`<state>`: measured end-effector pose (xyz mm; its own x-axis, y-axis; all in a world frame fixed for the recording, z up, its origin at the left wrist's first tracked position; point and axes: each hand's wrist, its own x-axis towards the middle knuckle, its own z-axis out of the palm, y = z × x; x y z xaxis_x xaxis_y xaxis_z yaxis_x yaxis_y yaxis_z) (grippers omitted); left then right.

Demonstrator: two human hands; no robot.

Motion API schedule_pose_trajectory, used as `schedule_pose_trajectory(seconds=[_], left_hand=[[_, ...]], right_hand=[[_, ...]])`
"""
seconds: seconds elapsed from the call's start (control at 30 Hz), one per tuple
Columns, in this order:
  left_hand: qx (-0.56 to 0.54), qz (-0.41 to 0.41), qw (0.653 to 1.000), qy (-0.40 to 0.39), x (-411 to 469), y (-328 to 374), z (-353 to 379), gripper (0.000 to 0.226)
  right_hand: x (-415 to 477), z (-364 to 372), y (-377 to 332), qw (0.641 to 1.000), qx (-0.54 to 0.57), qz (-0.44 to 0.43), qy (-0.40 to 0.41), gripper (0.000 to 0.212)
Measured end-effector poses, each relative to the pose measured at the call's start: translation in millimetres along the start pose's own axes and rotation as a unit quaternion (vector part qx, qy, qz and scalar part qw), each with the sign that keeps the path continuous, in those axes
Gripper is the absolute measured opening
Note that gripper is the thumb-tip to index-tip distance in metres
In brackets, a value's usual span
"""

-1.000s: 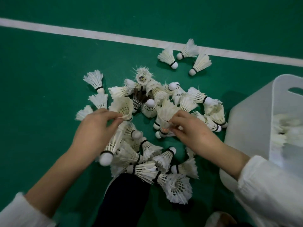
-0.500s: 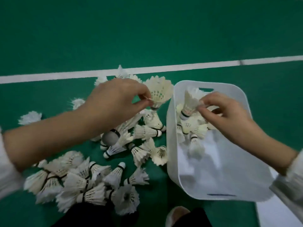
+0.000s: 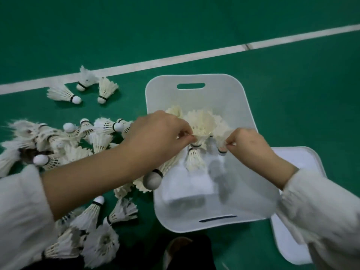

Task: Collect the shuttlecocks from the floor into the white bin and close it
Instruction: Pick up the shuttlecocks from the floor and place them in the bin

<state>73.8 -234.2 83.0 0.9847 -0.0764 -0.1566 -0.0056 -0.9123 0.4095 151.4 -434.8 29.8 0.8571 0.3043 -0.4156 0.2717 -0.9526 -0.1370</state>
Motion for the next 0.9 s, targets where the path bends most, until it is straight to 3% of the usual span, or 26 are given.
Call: schedule_pose_trajectory(seconds=[0.17, 0.4, 0.53, 0.63, 0.77, 0.9], left_hand=[[-0.001, -0.014, 1.0, -0.019, -8.9, 6.6, 16.0, 0.028], [0.019, -0.007, 1.0, -0.019, -15.0, 4.8, 18.0, 0.031], [0.027, 0.0, 1.0, -0.016, -15.7, 5.1, 17.6, 0.032], [0.016, -0.002, 1.0, -0.005, -15.7, 4.3, 17.8, 0.031], [-0.005, -0.003, 1.0, 0.011, -15.0, 2.4, 19.0, 0.029], [-0.014, 0.015, 1.0, 0.017, -14.3, 2.4, 22.0, 0.026]], right_hand=[[22.6, 28.0, 5.1, 0.998, -0.033, -0.017, 0.045, 0.018], [42.9, 62.3, 3.4, 1.0, 0.001, 0.017, 0.012, 0.011], [30.9, 52.9, -4.8, 1.0, -0.001, -0.021, -0.019, 0.027], [11.6, 29.0, -12.0, 1.0, -0.008, -0.026, 0.005, 0.03], [-27.0, -10.8, -19.2, 0.99, 0.099, -0.079, 0.063, 0.034], [-62.0, -30.7, -34.8, 0.97, 0.187, -0.148, -0.039, 0.048]])
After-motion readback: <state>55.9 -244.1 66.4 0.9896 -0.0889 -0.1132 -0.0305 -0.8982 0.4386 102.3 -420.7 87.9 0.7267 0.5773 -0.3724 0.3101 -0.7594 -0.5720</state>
